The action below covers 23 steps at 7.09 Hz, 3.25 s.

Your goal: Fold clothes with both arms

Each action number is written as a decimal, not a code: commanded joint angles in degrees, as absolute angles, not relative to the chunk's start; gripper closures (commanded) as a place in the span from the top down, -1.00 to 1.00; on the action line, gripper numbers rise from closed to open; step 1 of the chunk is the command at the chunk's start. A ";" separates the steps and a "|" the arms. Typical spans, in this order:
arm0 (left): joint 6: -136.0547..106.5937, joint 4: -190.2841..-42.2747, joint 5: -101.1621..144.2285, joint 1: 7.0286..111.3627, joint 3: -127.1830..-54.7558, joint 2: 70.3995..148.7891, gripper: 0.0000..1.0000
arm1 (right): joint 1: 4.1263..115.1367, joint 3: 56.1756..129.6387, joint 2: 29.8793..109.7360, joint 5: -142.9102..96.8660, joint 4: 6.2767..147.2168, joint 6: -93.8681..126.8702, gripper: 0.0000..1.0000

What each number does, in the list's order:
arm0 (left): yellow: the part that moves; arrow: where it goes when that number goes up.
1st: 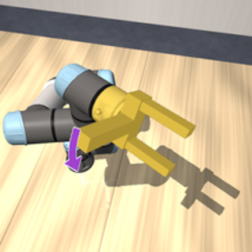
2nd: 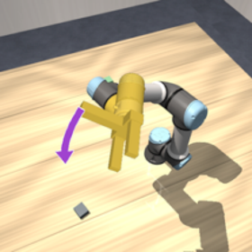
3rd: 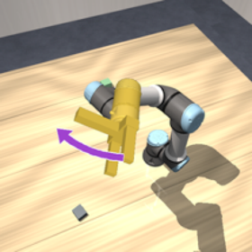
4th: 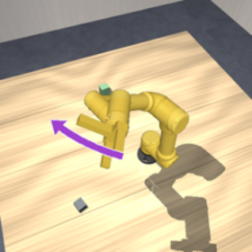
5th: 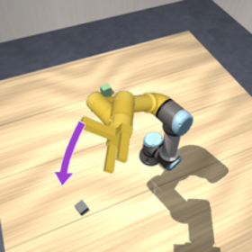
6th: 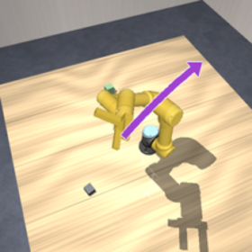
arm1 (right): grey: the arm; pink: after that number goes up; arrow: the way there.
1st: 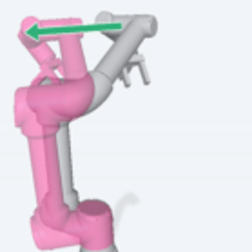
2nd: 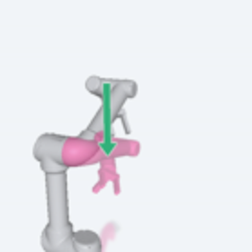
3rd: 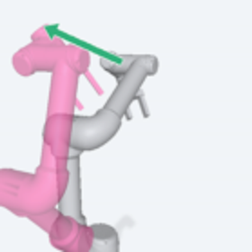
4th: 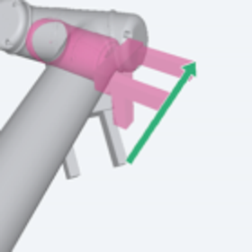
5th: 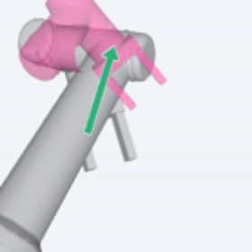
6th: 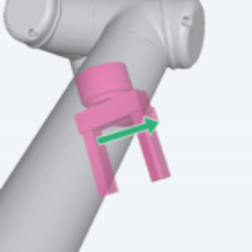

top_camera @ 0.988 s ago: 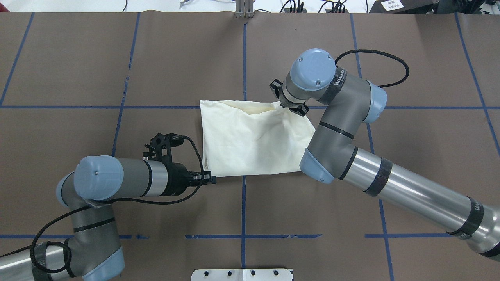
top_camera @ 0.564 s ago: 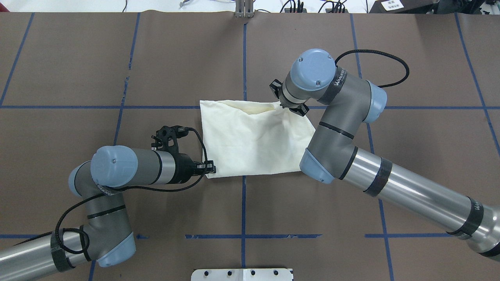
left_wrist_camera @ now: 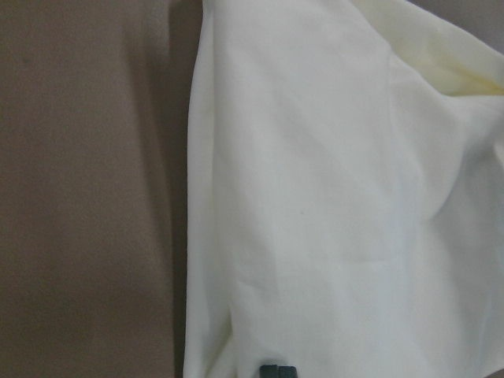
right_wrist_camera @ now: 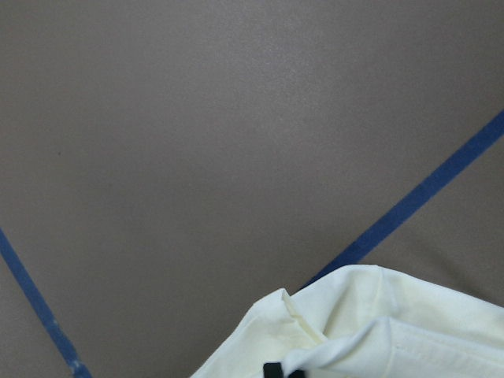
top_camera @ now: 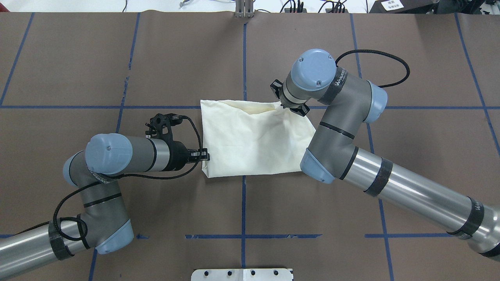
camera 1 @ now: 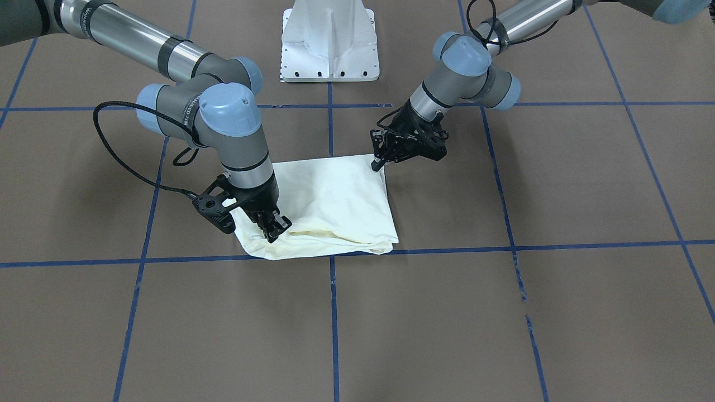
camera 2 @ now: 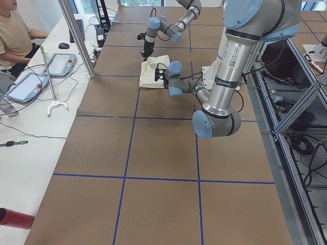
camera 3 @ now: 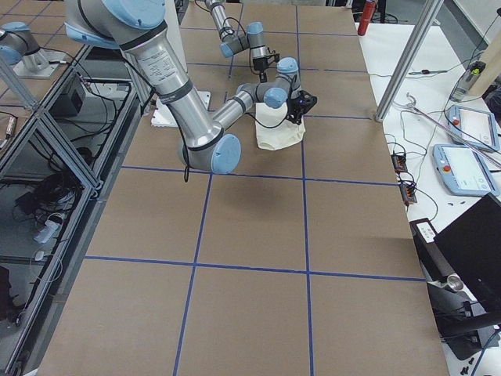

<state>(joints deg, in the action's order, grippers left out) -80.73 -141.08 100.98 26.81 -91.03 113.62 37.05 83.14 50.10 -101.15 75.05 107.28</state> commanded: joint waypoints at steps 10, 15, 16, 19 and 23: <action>-56.07 -140.36 117.22 49.79 -94.56 98.84 -0.75 | 64.46 86.92 67.47 -126.62 75.14 54.24 1.00; -15.59 -129.80 131.37 79.57 -91.76 90.17 -0.53 | 84.35 82.28 80.68 -136.98 75.76 11.12 1.00; -11.47 -121.55 131.83 81.37 -92.89 90.87 -0.50 | 85.16 82.27 82.08 -137.37 75.15 10.90 1.00; 3.35 -99.34 131.84 85.16 -99.73 92.39 0.28 | 85.08 82.62 83.76 -136.32 74.79 11.42 1.00; 5.28 -100.81 132.01 87.69 -95.89 85.68 1.00 | 85.08 82.79 83.85 -135.70 74.88 11.95 1.00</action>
